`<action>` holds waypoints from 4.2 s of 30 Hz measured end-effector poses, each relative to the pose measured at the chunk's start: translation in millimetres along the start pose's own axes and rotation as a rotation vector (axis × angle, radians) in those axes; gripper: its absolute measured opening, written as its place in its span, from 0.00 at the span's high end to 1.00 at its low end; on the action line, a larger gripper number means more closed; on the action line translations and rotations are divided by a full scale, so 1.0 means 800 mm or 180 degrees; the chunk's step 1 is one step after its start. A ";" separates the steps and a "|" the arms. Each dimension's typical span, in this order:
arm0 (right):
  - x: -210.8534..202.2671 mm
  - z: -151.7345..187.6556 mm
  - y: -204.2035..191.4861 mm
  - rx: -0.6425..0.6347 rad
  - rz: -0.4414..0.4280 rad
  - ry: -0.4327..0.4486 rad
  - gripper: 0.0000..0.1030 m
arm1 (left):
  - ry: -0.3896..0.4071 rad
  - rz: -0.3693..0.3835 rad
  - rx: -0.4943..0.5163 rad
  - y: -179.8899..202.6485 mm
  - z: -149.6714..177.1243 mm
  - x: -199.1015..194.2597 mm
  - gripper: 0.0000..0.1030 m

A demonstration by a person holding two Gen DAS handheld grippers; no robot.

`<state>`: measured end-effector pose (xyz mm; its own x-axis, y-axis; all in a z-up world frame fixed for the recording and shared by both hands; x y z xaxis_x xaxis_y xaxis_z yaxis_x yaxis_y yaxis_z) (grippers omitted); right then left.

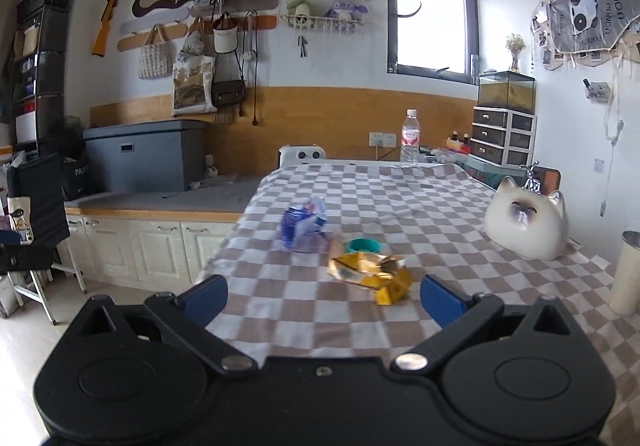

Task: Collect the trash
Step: 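Move the left gripper toward the blue plastic bag while the right approaches the yellow wrapper, then grasp the blue plastic bag with the left gripper while the right grasps the yellow wrapper, then lift the blue bag and yellow wrapper off the table with both grippers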

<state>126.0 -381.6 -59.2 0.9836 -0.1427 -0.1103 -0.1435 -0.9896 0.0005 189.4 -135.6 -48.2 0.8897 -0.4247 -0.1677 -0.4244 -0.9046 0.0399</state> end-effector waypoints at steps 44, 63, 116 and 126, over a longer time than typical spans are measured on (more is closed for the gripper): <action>0.272 0.058 0.128 0.0988 -0.1906 -0.1050 0.14 | -0.0729 0.0130 -0.0704 0.087 0.012 0.418 0.09; 0.255 0.065 0.081 0.0088 -0.1520 -0.0929 0.43 | -0.0898 -0.0319 -0.0681 0.099 0.025 0.463 0.43; 0.206 0.052 0.107 0.0892 -0.0414 -0.0331 0.67 | -0.0349 0.0041 0.0076 0.101 0.030 0.238 0.59; 0.147 0.036 0.077 0.0618 -0.0251 -0.0213 0.67 | -0.0234 0.0053 0.0039 0.083 0.024 0.186 0.59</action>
<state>229.9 -459.1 -100.9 0.9841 -0.0574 -0.1680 -0.0912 -0.9753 -0.2013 290.6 -258.0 -89.1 0.8678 -0.4357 -0.2390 -0.4415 -0.8967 0.0315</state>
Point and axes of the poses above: each gripper's, at about its wrist camera, not at the fingertips, and x roughly the way its jaws point, y to its right, z to its underside, the point moved 4 cm from there along x, roughly the way its jaws point, and after that the axes turned 11 degrees about y, right-handed, at the moved point
